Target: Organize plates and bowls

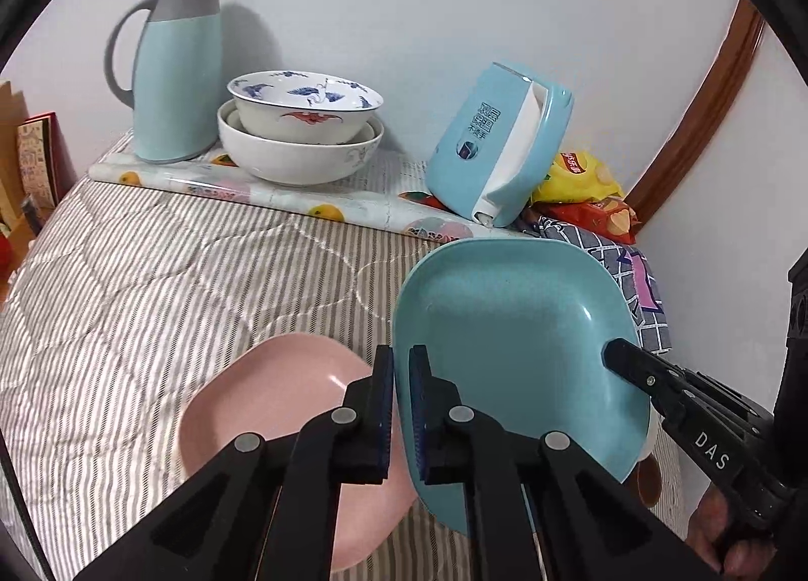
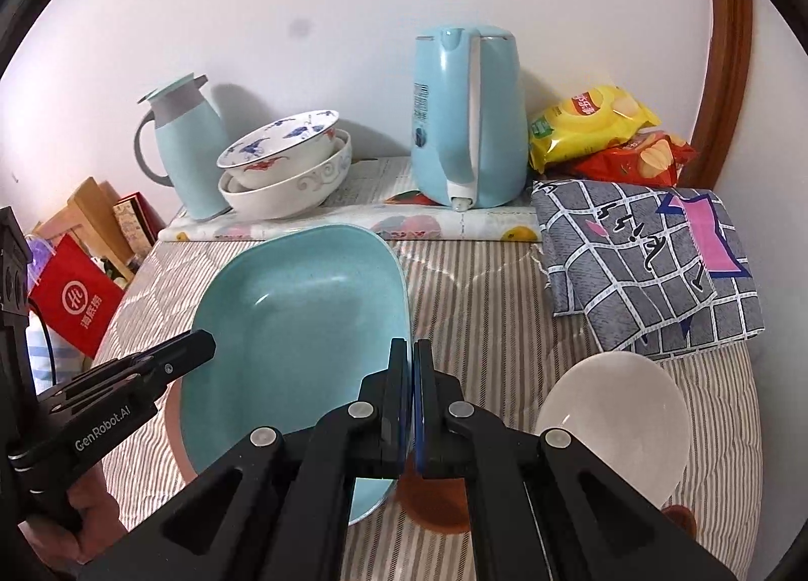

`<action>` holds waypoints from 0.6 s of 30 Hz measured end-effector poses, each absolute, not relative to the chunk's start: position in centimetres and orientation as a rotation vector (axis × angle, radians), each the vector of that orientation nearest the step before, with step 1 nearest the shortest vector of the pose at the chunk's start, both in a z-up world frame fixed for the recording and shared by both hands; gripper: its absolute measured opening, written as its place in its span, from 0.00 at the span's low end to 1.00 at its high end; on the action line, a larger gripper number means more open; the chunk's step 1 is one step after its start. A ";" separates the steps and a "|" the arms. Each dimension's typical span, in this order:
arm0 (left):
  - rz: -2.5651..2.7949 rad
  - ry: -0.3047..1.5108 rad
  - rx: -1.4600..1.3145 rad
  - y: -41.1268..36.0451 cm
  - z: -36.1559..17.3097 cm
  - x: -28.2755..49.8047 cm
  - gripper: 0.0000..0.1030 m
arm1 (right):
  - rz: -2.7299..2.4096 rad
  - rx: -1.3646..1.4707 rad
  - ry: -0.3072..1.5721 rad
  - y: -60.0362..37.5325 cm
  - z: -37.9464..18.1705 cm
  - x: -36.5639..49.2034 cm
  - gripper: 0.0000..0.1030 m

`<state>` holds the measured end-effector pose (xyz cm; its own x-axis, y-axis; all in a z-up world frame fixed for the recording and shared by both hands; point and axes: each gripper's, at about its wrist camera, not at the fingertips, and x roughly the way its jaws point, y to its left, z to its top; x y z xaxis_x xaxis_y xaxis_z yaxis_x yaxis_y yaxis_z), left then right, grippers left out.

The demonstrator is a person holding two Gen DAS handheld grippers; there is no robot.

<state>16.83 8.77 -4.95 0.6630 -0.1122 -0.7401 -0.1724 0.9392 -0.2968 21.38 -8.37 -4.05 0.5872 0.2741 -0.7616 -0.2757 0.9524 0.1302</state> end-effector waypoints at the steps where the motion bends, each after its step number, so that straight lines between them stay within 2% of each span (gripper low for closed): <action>1: 0.037 0.848 -0.360 8.9 -4.9 16.5 0.07 | 0.322 -0.001 0.886 -8.2 -4.0 21.0 0.02; 18: 0.070 0.831 -0.376 9.8 -4.7 11.4 0.06 | 0.364 0.008 0.887 -7.1 -4.3 16.7 0.02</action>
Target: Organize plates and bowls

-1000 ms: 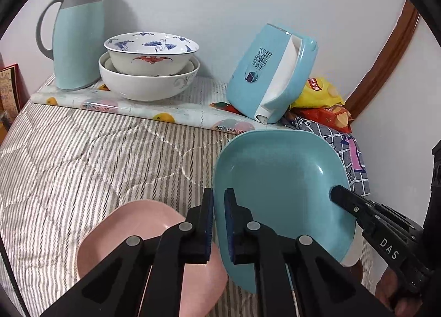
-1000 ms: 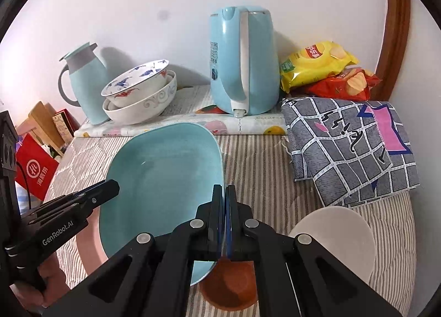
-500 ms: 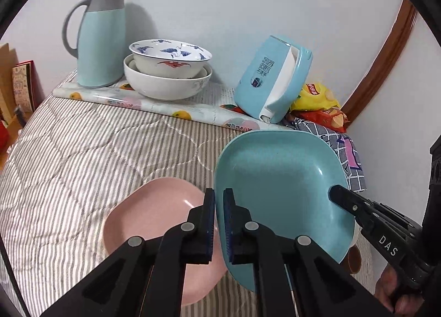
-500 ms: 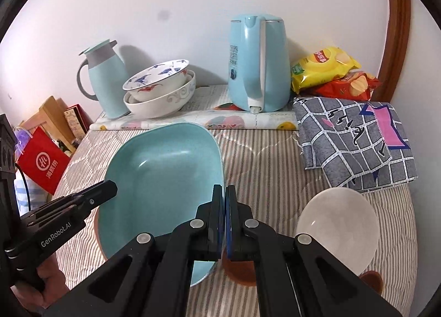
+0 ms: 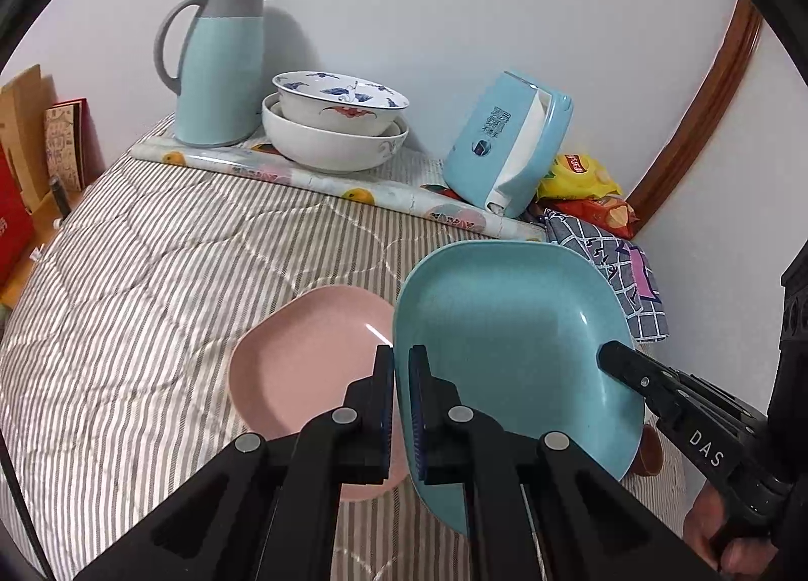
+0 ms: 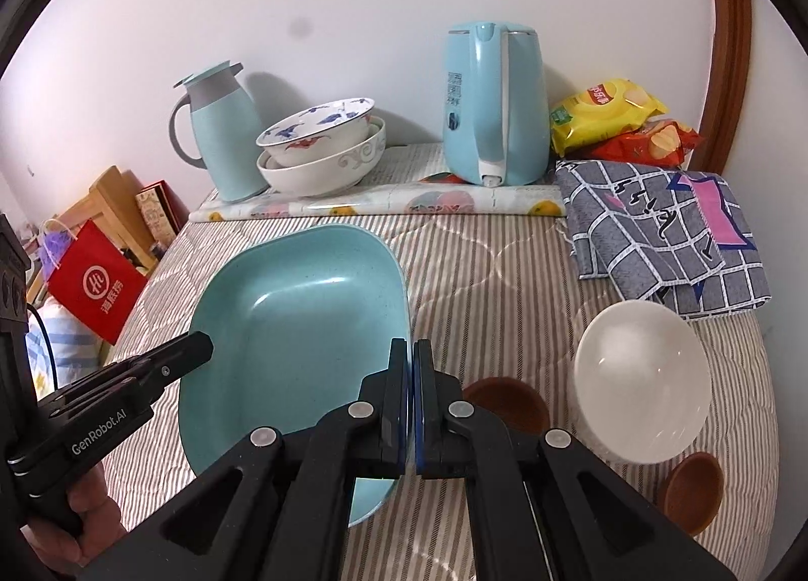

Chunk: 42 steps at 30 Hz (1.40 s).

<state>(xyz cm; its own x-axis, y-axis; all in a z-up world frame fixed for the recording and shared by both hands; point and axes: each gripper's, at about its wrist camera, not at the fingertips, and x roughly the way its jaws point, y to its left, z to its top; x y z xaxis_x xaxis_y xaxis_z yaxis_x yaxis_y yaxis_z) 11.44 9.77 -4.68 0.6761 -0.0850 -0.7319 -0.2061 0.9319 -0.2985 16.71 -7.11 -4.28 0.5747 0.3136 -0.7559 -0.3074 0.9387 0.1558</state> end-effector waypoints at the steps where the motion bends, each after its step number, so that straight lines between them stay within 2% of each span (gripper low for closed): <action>1: 0.073 0.830 -0.376 9.9 -4.7 11.2 0.06 | 0.367 0.007 0.887 -7.0 -4.3 16.5 0.02; 18: 0.154 0.847 -0.406 11.2 -6.3 9.1 0.06 | 0.431 -0.016 0.915 -5.2 -6.2 15.8 0.02; 42: 0.311 0.941 -0.476 15.2 -10.9 10.9 0.06 | 0.576 -0.122 1.044 0.5 -11.4 20.9 0.02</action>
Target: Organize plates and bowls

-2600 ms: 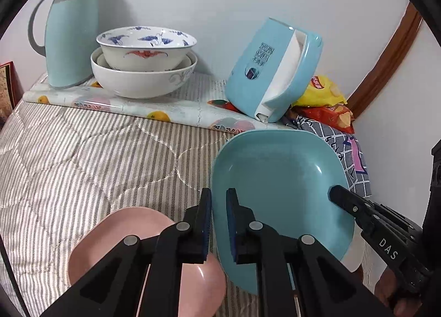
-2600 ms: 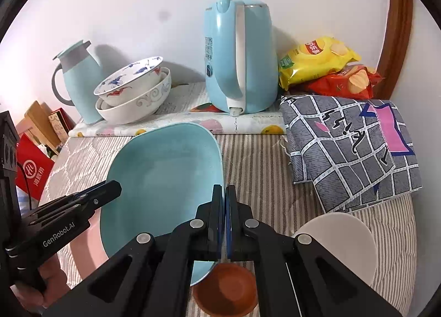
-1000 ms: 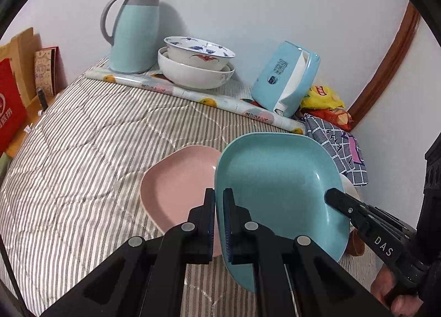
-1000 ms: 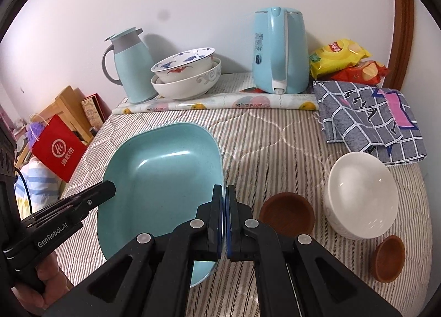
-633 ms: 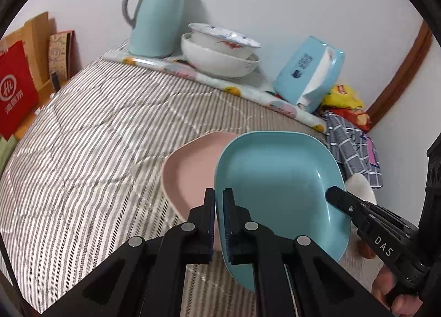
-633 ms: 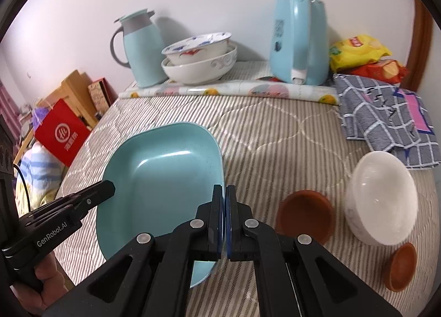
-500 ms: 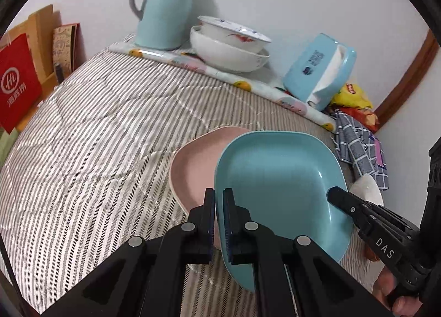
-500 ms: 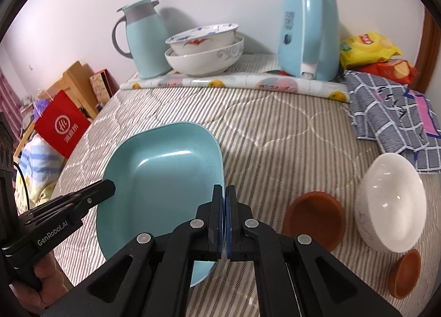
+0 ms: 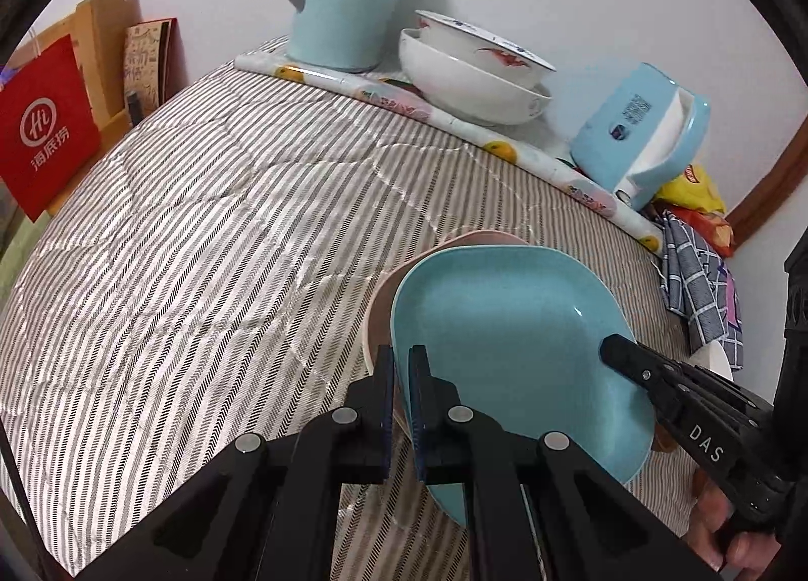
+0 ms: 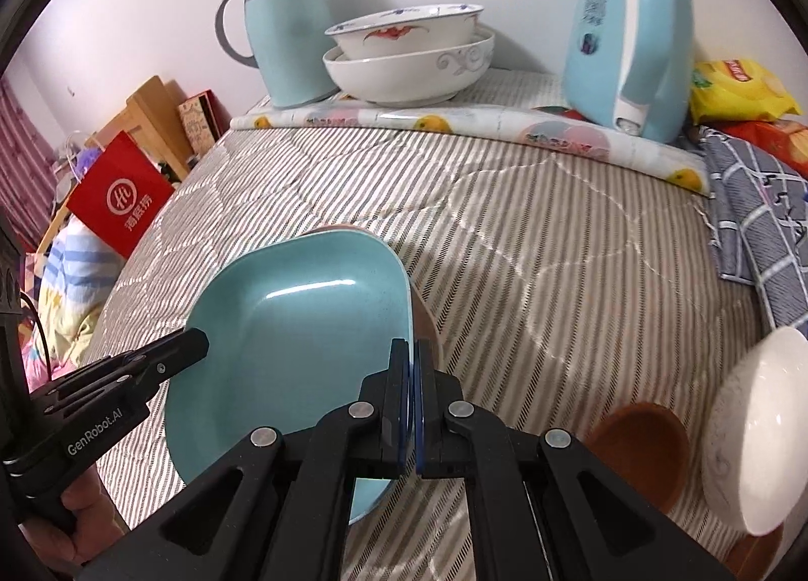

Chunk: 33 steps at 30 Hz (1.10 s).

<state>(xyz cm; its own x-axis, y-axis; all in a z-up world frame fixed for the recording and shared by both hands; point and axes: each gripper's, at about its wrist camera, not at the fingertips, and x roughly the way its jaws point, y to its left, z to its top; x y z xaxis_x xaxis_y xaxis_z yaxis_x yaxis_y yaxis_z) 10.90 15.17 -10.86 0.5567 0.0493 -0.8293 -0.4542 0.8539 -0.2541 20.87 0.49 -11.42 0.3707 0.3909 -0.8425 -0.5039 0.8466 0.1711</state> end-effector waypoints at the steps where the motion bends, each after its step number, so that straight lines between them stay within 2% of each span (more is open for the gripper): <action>1: 0.312 0.941 -0.477 15.2 -10.9 10.9 0.07 | 0.577 -0.122 1.046 0.6 -11.5 21.1 0.02; 17: 0.317 0.935 -0.504 15.7 -11.2 11.2 0.08 | 0.590 -0.119 1.070 1.7 -12.4 22.9 0.04; 20: 0.302 0.938 -0.517 15.7 -11.2 11.1 0.09 | 0.590 -0.120 1.066 1.6 -12.2 22.8 0.08; 22: 0.294 0.942 -0.514 15.6 -11.2 11.1 0.09 | 0.585 -0.131 1.055 1.4 -11.9 22.5 0.14; 24: 0.290 0.945 -0.511 15.4 -11.1 11.1 0.13 | 0.585 -0.143 1.037 1.2 -11.3 22.0 0.15; 27: 0.286 0.949 -0.510 15.1 -11.0 11.0 0.25 | 0.576 -0.135 1.019 0.6 -10.6 21.6 0.26; 28: 0.282 0.950 -0.507 15.0 -10.9 11.0 0.25 | 0.567 -0.131 1.016 0.3 -10.3 21.4 0.28; 31: 0.273 0.954 -0.494 14.4 -10.7 10.8 0.31 | 0.564 -0.109 1.006 -0.7 -9.6 20.8 0.28; 33: 0.261 0.956 -0.484 13.9 -10.4 10.7 0.38 | 0.559 -0.100 1.004 -1.2 -9.4 20.4 0.28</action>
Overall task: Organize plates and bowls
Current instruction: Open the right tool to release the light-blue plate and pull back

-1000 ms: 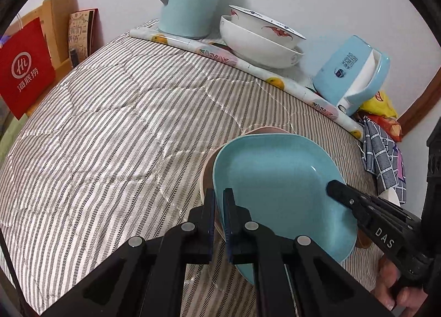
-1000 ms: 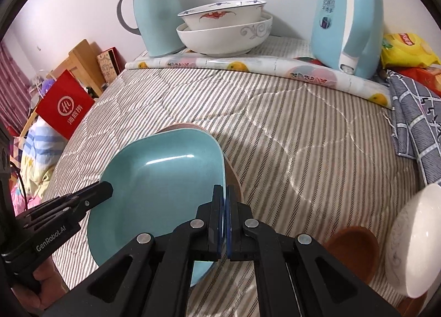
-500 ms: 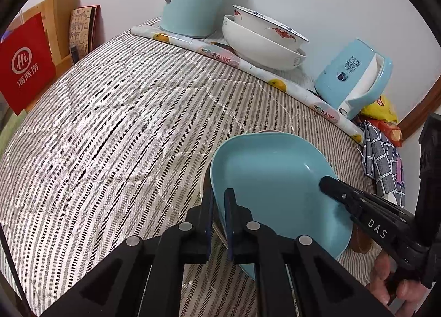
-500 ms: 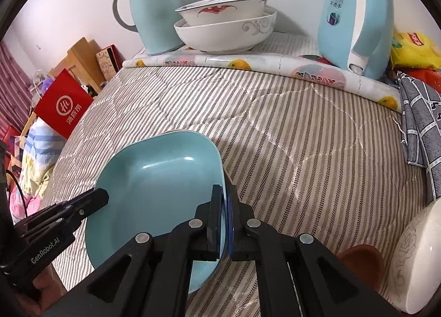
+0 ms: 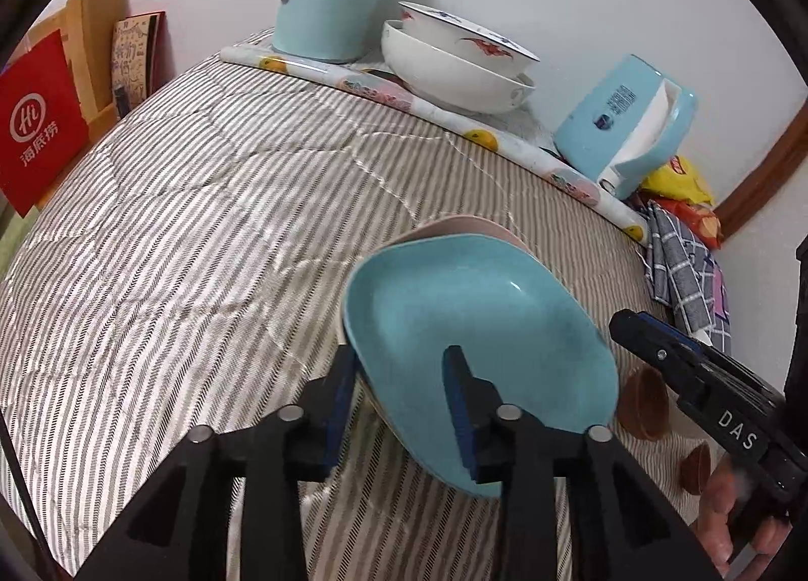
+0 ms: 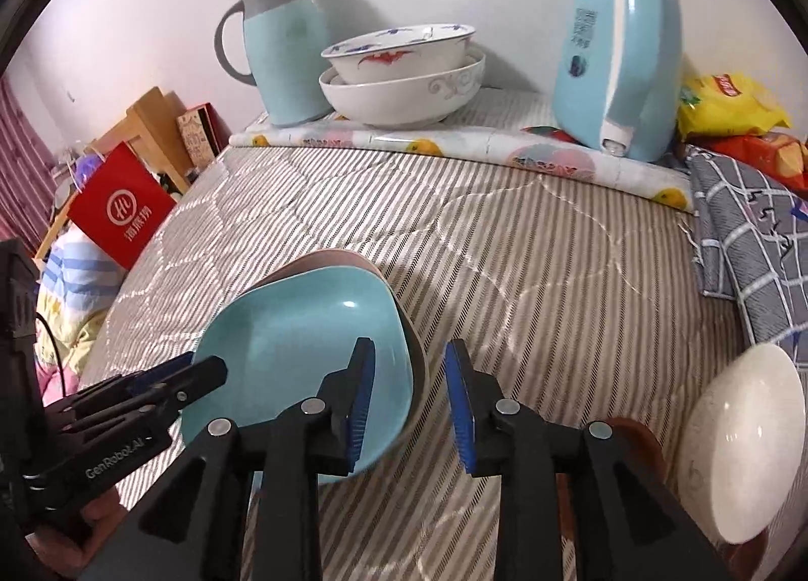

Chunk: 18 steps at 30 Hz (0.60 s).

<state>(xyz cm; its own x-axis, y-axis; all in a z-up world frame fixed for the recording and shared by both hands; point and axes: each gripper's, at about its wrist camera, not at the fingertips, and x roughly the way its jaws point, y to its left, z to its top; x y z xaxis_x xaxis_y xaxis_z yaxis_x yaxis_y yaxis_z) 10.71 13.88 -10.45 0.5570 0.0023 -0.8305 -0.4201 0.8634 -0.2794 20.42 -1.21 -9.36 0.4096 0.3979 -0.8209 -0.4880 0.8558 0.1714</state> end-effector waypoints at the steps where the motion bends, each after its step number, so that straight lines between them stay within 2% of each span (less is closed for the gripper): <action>1: 0.255 0.959 -0.479 13.7 -10.4 10.7 0.41 | 0.557 -0.097 1.004 -1.5 -9.3 20.2 0.28; 6: 0.237 0.971 -0.441 12.0 -10.0 10.4 0.50 | 0.557 -0.098 1.006 -2.5 -9.1 18.6 0.28; 18: 0.217 0.979 -0.404 9.1 -10.0 9.3 0.52 | 0.524 -0.074 0.993 -6.4 -8.7 15.4 0.28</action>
<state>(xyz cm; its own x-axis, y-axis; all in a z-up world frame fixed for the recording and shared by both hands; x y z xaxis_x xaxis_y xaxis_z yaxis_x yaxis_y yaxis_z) 9.31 9.05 -9.99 0.5444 -0.0016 -0.8388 -0.3564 0.9048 -0.2331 15.39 -6.43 -8.73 0.4336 0.3877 -0.8134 -0.4533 0.8740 0.1749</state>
